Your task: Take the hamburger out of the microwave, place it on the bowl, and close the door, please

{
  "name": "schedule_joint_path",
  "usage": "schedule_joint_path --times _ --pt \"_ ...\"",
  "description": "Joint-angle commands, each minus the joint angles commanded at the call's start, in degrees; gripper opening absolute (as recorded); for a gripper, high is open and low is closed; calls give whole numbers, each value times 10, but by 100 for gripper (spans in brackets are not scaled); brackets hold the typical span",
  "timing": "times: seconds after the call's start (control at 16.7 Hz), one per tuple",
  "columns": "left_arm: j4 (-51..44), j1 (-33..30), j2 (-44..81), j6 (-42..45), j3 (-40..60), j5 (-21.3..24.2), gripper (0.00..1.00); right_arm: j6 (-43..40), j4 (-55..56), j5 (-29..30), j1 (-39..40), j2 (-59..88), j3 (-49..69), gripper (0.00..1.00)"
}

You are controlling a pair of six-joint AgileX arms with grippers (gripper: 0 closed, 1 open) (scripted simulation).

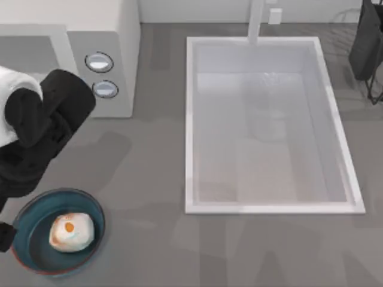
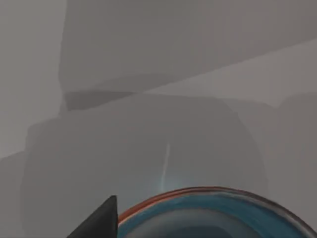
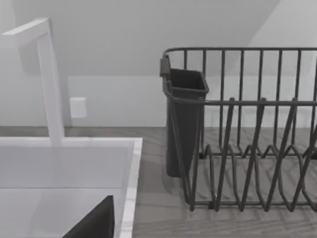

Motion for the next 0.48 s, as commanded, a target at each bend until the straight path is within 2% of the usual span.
schedule_joint_path --times 0.48 --pt "322 135 -475 608 -271 149 100 0 0 0 0 0 0 100"
